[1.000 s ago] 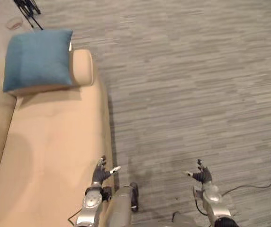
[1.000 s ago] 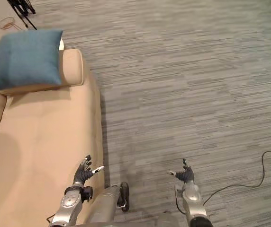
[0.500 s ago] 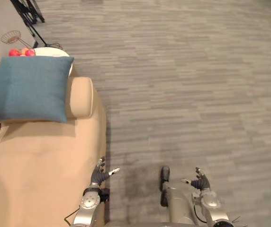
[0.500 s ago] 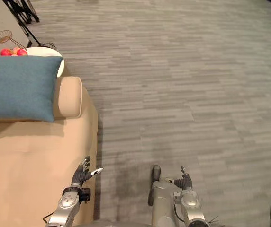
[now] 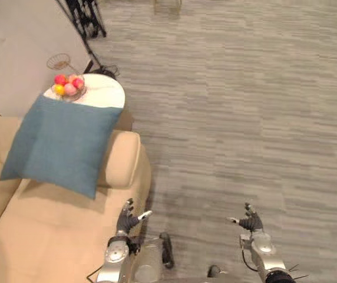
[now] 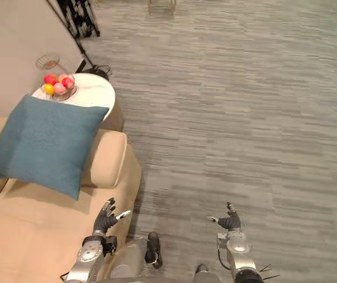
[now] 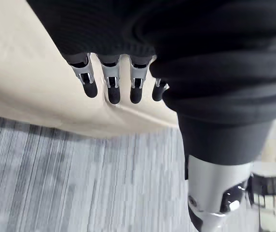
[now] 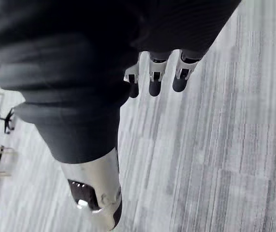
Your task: Pick up cushions and gather them together orderly.
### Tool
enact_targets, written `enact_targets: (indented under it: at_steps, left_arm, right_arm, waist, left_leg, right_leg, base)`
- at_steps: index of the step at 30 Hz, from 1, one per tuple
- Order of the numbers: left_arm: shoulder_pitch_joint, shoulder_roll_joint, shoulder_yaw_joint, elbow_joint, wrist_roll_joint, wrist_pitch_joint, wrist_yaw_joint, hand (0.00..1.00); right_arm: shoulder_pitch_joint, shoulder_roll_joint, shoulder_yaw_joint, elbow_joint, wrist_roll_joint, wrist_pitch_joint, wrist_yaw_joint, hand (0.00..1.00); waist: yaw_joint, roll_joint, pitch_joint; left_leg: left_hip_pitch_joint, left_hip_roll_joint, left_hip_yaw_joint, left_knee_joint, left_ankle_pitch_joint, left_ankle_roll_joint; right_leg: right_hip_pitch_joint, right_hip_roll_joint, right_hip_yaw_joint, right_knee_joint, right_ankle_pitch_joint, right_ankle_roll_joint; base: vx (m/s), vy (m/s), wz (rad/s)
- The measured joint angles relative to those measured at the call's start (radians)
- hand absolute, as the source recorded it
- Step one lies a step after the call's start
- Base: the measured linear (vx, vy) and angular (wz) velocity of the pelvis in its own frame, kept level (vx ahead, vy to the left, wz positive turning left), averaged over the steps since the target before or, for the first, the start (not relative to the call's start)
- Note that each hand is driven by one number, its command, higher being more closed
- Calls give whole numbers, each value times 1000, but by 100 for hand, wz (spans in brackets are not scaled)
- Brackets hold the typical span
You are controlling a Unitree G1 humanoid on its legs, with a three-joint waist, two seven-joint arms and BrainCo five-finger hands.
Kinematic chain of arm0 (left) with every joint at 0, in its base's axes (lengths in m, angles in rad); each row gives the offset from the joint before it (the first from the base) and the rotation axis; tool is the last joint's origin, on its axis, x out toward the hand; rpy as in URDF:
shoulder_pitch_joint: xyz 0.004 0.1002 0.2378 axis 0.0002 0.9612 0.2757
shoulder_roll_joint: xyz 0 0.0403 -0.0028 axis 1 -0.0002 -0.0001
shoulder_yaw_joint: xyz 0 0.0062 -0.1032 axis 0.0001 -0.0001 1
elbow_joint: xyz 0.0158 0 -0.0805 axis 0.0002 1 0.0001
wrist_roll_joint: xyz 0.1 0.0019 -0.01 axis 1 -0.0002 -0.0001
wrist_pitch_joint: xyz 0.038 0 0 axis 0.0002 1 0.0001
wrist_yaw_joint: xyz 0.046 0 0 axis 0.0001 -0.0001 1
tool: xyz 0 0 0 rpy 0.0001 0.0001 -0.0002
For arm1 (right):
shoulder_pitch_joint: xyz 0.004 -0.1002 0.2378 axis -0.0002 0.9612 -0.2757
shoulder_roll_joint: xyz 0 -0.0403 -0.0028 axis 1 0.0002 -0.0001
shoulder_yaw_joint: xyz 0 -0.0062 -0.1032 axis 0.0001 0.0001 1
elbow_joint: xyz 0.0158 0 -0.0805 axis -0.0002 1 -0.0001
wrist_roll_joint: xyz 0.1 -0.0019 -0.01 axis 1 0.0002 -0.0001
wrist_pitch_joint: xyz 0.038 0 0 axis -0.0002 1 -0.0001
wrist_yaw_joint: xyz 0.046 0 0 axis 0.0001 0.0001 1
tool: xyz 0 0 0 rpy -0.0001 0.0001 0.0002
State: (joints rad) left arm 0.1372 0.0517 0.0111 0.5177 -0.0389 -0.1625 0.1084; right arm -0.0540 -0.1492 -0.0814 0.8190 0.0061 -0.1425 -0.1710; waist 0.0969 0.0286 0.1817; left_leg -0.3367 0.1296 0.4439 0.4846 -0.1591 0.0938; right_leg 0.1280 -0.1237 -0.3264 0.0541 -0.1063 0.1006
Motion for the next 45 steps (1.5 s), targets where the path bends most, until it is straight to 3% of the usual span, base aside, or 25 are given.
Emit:
enact_targets:
  at_steps: [1, 2, 3, 4, 5, 7, 8, 9, 11, 13, 14, 15, 16, 18, 19, 21, 22, 24, 25, 27, 28, 29, 32, 40, 45]
  left_arm:
    - [4, -2, 8, -1, 0, 0, 0, 0]
    - [17, -7, 23, 3, 0, 1, 0, 0]
    - [31, -10, 23, 7, 0, 4, 0, 0]
    - [52, -8, 23, 8, 0, 4, -2, 0]
    - [66, 3, 22, 9, 0, 5, -1, 0]
    - [71, 12, 22, 11, 0, 6, 0, 0]
    - [76, 16, 32, 11, -1, 5, 4, 0]
    - [78, 19, 33, 11, -4, 5, 4, 0]
    - [72, 20, 30, 10, -12, 5, 3, 0]
    - [26, 4, 24, 11, -31, 5, 5, 0]
    - [6, 1, 23, 11, -32, 4, 5, 0]
    - [-21, -12, 20, 11, -34, 3, 5, 0]
    - [-39, -27, 16, 11, -35, 0, 5, 0]
    - [-41, -41, 19, 11, -34, 0, 5, 0]
    - [-22, -57, 16, 0, -34, -1, 3, 0]
    - [-10, -59, 21, -2, -35, -1, 4, 0]
    - [-7, -61, 23, -2, -38, -1, 3, 0]
    - [-2, -64, 23, -2, -42, -1, 3, 0]
    - [0, -66, 23, -1, -44, 0, 3, 0]
    - [1, -59, 23, 4, -49, 0, 3, 0]
    - [2, -54, 23, 9, -49, 0, 3, 0]
    - [3, -32, 23, 25, -49, 0, 3, 0]
    - [-1, 29, 21, 41, -47, 0, 2, 0]
    - [-86, 157, 28, 62, -47, 0, 1, 0]
    - [-217, 167, 13, 116, -92, 0, 5, 0]
  right_arm:
    - [1, -2, 0, 2, -1, 0, 1, 0]
    - [-2, -2, 0, 2, -8, 0, 1, 0]
    - [-2, -3, -1, 2, -14, 0, 2, 0]
    - [1, -4, -1, 3, -17, 0, 3, 0]
    - [21, -3, -1, 5, -17, 0, 6, 0]
    - [51, 0, -1, 5, -17, 0, 16, 0]
    - [54, 3, -1, 5, -17, 0, 21, 0]
    - [55, 4, -1, 5, -17, -1, 22, 0]
    - [54, 6, -1, -6, -15, 0, 22, 0]
    - [93, 8, -10, -56, -5, 0, 20, 0]
    - [110, 10, -24, -72, -3, -1, 20, 0]
    - [135, 12, -46, -96, 4, -1, 19, 0]
    - [162, 14, -58, -113, 6, -1, 18, 0]
    - [197, 30, -66, -144, 23, -1, 19, 0]
    - [203, 26, -71, -167, 31, 0, 19, 0]
    - [192, 26, -78, -200, 35, -5, 20, 0]
    - [190, 38, -87, -214, 43, -8, 19, 0]
    - [187, 46, -103, -214, 55, -8, 18, 0]
    - [186, 53, -130, -205, 86, -8, 17, 0]
    - [185, 59, -153, -178, 110, -7, 18, 0]
    - [181, 59, -162, -164, 117, -7, 17, 0]
    - [170, 59, -180, -138, 127, -7, 17, 0]
    - [172, 51, -224, -127, 150, -5, 17, 0]
    - [33, -102, -241, -138, 150, -5, 17, 0]
    - [-128, -173, -168, -139, 149, -6, 10, 0]
  waist:
    - [2, 2, -1]
    - [4, 1, -1]
    - [2, 2, -1]
    - [-2, 1, -3]
    - [-11, -5, -7]
    - [-19, -13, -20]
    - [-21, -15, -22]
    - [-22, -14, -22]
    - [-25, -5, -21]
    - [-31, 10, -21]
    - [-32, 10, -21]
    - [-33, 7, -22]
    - [-38, -7, -29]
    - [-59, -20, -28]
    - [-53, 11, -47]
    - [-39, 25, -54]
    - [-26, 23, -54]
    - [-27, 21, -53]
    - [-30, 13, -52]
    - [-28, -5, -54]
    - [-28, -11, -53]
    - [-28, -16, -61]
    - [-38, -42, -64]
    - [-68, -50, -69]
    - [-84, -55, -55]
  left_leg:
    - [2, 0, 8, 17, -27, 39]
    - [28, -14, -8, 23, -84, 47]
    - [59, -41, -39, 14, -100, 46]
    - [114, -81, -82, -20, -112, 49]
    - [173, -120, -138, -49, -120, 49]
    - [223, -158, -224, -78, -121, 49]
    - [255, -175, -269, -99, -121, 49]
    - [265, -181, -289, -102, -121, 49]
    - [288, -188, -384, -107, -127, 38]
    - [300, -189, -557, -104, -135, 23]
    - [302, -193, -612, -97, -141, 13]
    - [301, -207, -692, -76, -151, -7]
    - [298, -232, -770, -33, -173, -45]
    - [291, -244, -818, 25, -213, -95]
    - [272, -196, -816, 47, -215, -109]
    - [257, -148, -785, 17, -196, -140]
    - [254, -101, -730, -38, -168, -172]
    - [244, -59, -649, -71, -149, -165]
    - [238, 0, -465, -108, -136, -154]
    - [237, 50, -307, -131, -110, -137]
    - [244, 67, -259, -149, -89, -156]
    - [245, 60, -240, -183, -60, -176]
    - [247, 41, -239, -220, -41, -178]
    - [276, 13, -193, -284, -10, -181]
    - [209, 14, -194, -300, 13, -185]
  right_leg:
    - [10, -2, -5, 19, -13, 21]
    - [4, -25, -2, 132, -51, 79]
    - [-29, -58, 1, 290, -65, 101]
    - [-103, -109, 24, 541, -21, 144]
    - [-174, -142, 67, 764, -25, 156]
    - [-245, -139, 93, 867, -82, 109]
    - [-306, -128, 107, 848, -119, 70]
    - [-328, -122, 112, 828, -132, 67]
    - [-412, -56, 173, 703, -157, 25]
    - [-450, 54, 337, 472, -141, 32]
    - [-458, 78, 405, 413, -127, 43]
    - [-460, 91, 483, 347, -93, 52]
    - [-453, 70, 543, 288, -36, 60]
    - [-435, 24, 482, 334, 33, 49]
    - [-424, 32, 399, 351, 8, 17]
    - [-414, 35, 328, 351, -6, -8]
    - [-392, 34, 264, 333, -12, -25]
    - [-366, 32, 204, 309, -14, -39]
    - [-335, 24, 138, 274, -16, -51]
    - [-317, 15, 108, 245, -6, -53]
    - [-310, 14, 101, 228, 2, -51]
    - [-304, 14, 109, 181, 27, -34]
    - [-270, 26, 124, 79, 98, -36]
    - [-263, 35, 205, -15, 166, -40]
    - [-336, 39, 217, -21, 191, -50]
  base:
    - [410, 198, 91]
    - [398, 213, 79]
    - [407, 238, 107]
    - [498, 233, 141]
    - [502, 197, 141]
    - [454, 62, 159]
    - [392, -3, 141]
    - [368, -40, 122]
    - [308, -84, 119]
    - [329, -180, 200]
    - [317, -252, 236]
    - [370, -379, 265]
    - [375, -414, 260]
    - [309, -443, 247]
    - [236, -382, 191]
    - [127, -334, 127]
    - [49, -326, 124]
    - [-16, -252, 122]
    - [-47, -188, 117]
    - [-52, -101, 78]
    - [-62, -33, 31]
    - [-47, 13, 6]
    - [-3, 57, -1]
    - [7, 37, -18]
    - [-83, -51, -6]
